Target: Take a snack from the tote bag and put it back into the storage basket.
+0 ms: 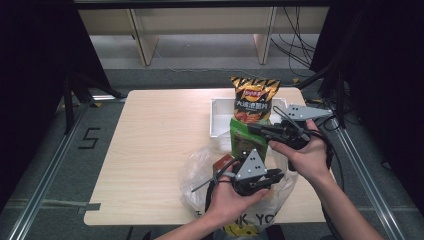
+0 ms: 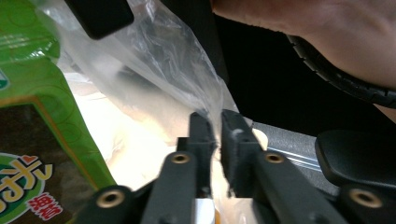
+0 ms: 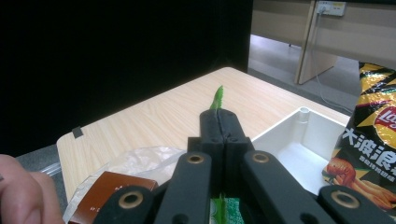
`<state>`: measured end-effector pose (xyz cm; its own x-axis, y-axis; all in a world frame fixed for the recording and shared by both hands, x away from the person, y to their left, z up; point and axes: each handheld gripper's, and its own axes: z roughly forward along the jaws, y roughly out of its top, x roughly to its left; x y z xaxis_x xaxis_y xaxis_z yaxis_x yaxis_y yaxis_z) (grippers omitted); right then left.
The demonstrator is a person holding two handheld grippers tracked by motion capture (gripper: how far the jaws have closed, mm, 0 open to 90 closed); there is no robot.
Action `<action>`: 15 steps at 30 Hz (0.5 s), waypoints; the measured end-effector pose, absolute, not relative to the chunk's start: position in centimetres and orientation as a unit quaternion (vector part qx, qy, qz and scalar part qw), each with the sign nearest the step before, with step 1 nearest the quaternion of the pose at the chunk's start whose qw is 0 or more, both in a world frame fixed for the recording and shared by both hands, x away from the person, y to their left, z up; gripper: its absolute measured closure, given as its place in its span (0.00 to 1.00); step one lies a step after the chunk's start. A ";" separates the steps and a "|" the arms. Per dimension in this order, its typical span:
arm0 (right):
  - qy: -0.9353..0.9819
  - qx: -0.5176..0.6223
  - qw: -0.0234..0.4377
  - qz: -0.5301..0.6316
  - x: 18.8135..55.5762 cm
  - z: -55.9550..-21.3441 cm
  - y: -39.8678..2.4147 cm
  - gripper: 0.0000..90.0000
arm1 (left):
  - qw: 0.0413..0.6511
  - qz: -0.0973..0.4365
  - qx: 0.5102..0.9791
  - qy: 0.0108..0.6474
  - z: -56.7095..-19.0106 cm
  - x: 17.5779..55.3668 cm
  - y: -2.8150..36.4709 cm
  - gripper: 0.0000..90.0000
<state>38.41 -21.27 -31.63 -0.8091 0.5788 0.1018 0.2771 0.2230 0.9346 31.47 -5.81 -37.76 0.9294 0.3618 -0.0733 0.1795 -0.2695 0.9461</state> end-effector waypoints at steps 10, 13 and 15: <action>0.760 0.293 0.133 0.565 38.3 -30.9 -22.3 1.00 | 0.540 0.090 0.823 0.149 -38.3 30.8 -7.2 1.00; 0.759 0.286 0.135 0.569 38.3 -30.5 -22.6 1.00 | 0.525 0.090 0.834 0.140 -38.4 30.6 -7.6 1.00; 0.757 0.283 0.144 0.571 38.4 -30.2 -22.8 1.00 | 0.517 0.088 0.841 0.137 -38.6 30.5 -7.9 1.00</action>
<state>38.39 -22.76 -30.25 -0.7982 0.5930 0.1063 0.2648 0.1869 0.9460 30.51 -7.87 -38.56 0.9473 0.3202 0.0061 0.1391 -0.4287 0.8927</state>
